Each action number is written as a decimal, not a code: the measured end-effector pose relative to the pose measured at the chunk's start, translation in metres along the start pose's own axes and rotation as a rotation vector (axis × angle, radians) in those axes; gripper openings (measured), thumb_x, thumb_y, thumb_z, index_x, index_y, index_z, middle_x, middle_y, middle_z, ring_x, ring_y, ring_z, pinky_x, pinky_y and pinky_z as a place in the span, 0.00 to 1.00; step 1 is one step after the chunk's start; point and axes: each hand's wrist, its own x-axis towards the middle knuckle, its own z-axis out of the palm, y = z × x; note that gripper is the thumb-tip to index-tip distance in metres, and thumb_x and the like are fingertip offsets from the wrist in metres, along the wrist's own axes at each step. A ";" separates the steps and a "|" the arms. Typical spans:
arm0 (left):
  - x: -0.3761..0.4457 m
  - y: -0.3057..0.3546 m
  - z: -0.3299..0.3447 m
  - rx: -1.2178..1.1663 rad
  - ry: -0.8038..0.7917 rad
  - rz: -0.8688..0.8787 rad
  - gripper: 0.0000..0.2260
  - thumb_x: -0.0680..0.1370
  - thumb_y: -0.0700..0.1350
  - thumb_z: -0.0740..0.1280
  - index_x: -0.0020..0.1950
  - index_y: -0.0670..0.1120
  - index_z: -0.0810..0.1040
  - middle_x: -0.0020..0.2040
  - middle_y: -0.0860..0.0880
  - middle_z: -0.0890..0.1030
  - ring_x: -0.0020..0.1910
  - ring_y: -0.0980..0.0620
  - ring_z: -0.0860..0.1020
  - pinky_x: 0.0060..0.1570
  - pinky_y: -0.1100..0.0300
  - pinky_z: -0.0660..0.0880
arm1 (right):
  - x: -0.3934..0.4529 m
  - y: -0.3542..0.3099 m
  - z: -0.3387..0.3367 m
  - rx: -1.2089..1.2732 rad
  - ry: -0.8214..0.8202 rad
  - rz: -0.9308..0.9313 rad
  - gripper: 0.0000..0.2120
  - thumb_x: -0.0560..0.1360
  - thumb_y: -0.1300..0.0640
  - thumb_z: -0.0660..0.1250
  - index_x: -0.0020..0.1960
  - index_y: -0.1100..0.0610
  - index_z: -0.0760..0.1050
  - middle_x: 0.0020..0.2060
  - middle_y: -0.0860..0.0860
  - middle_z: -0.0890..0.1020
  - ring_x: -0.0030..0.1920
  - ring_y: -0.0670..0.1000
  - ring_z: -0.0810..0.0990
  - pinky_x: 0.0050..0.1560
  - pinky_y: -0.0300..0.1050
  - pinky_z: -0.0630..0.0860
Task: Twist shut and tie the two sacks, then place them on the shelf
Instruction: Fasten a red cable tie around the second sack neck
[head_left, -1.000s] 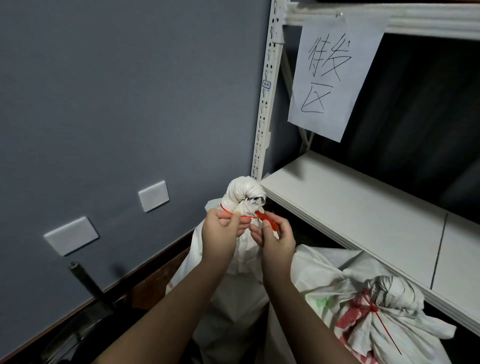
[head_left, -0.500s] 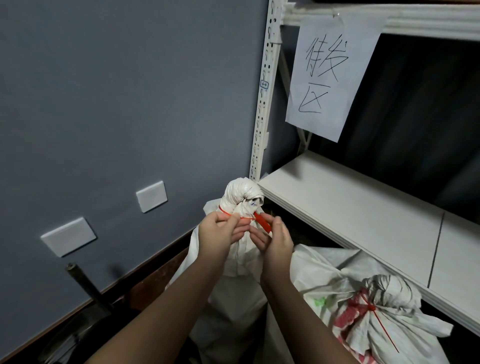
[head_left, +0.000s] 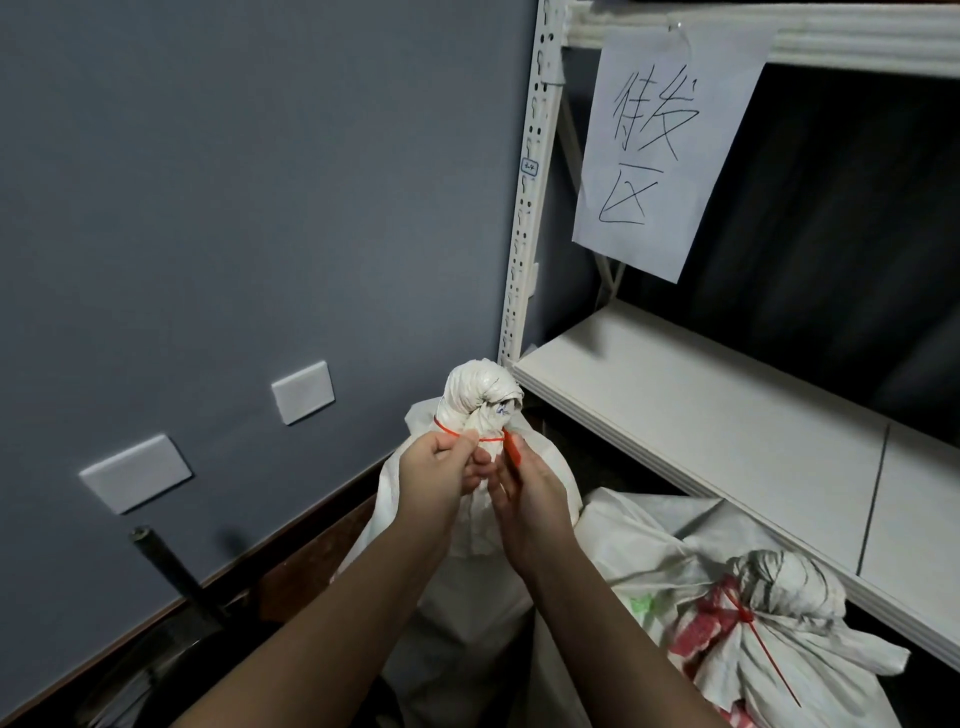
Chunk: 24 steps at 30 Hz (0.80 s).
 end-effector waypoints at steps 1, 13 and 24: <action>0.000 0.000 0.000 -0.002 0.003 0.002 0.10 0.79 0.38 0.65 0.37 0.39 0.74 0.31 0.44 0.79 0.24 0.58 0.78 0.26 0.68 0.73 | 0.000 0.000 0.000 -0.019 -0.012 -0.014 0.08 0.79 0.57 0.62 0.50 0.57 0.79 0.40 0.51 0.82 0.39 0.44 0.79 0.44 0.37 0.75; -0.001 0.001 0.005 -0.015 -0.027 0.025 0.08 0.79 0.36 0.63 0.40 0.37 0.73 0.33 0.42 0.80 0.26 0.56 0.80 0.25 0.68 0.74 | 0.003 -0.006 -0.003 -0.366 0.007 -0.268 0.06 0.79 0.59 0.63 0.43 0.57 0.73 0.34 0.51 0.79 0.30 0.42 0.77 0.29 0.34 0.72; 0.007 0.003 0.004 -0.060 0.011 -0.049 0.12 0.80 0.40 0.62 0.36 0.42 0.72 0.32 0.47 0.79 0.25 0.58 0.79 0.23 0.69 0.71 | 0.002 -0.004 0.003 -0.136 0.059 -0.114 0.04 0.78 0.59 0.65 0.47 0.57 0.78 0.39 0.52 0.81 0.36 0.45 0.79 0.33 0.35 0.75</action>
